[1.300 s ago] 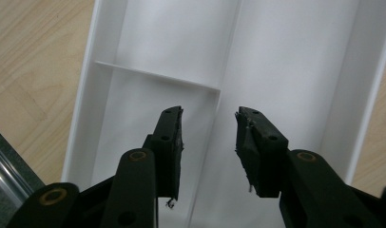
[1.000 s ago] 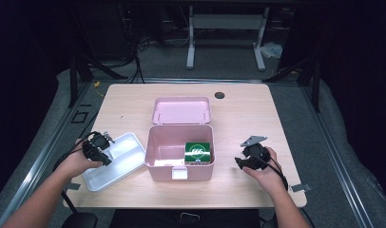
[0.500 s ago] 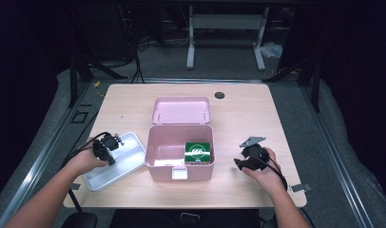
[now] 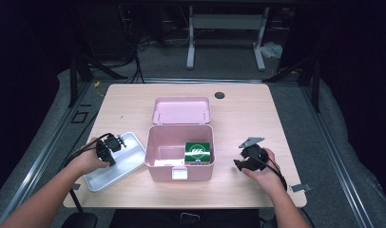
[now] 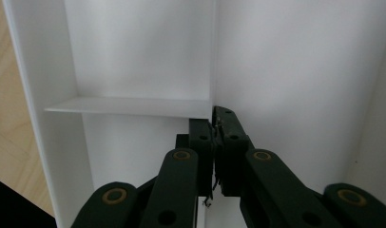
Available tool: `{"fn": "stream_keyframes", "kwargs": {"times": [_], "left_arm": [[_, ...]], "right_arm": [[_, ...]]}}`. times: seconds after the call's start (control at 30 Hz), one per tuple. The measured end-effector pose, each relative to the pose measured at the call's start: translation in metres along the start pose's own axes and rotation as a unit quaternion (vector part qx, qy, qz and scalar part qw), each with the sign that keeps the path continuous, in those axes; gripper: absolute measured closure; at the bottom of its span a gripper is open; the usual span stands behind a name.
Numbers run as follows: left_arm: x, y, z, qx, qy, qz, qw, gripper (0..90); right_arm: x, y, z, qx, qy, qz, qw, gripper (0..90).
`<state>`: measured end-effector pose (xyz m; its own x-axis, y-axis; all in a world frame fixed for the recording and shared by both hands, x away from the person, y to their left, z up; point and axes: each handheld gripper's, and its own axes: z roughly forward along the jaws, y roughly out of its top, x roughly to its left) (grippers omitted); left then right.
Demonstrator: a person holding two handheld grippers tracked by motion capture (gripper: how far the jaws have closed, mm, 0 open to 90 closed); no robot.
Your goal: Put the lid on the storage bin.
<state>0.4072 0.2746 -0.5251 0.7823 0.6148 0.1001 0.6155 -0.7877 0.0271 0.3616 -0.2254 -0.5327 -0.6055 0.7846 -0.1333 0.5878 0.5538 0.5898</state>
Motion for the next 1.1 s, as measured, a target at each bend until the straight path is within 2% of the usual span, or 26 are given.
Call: {"fn": "stream_keyframes", "kwargs": {"times": [0.07, 0.17, 0.3, 0.83, 1.1], "left_arm": [[0.001, -0.001, -0.004, -0.003, -0.005, -0.001, 1.0000, 88.5], [0.000, -0.002, -0.010, 0.005, 0.012, 0.007, 0.9999, 89.3], [-0.002, -0.007, -0.014, 0.008, 0.009, 0.009, 0.9999, 89.3], [0.008, -0.024, -0.044, -0.008, 0.022, -0.014, 0.9996, 89.3], [0.013, -0.026, -0.058, -0.009, 0.023, -0.014, 0.9996, 89.2]], "right_arm": [[0.000, 0.000, 0.000, -0.001, 0.002, 0.000, 1.0000, 39.6], [-0.001, -0.001, 0.000, -0.001, 0.004, 0.004, 1.0000, 39.7], [-0.002, -0.001, 0.000, -0.001, 0.004, 0.004, 1.0000, 39.7], [-0.002, 0.000, -0.001, -0.004, 0.004, 0.005, 1.0000, 39.7], [-0.002, 0.000, 0.000, -0.003, 0.004, 0.006, 1.0000, 39.8]]}}
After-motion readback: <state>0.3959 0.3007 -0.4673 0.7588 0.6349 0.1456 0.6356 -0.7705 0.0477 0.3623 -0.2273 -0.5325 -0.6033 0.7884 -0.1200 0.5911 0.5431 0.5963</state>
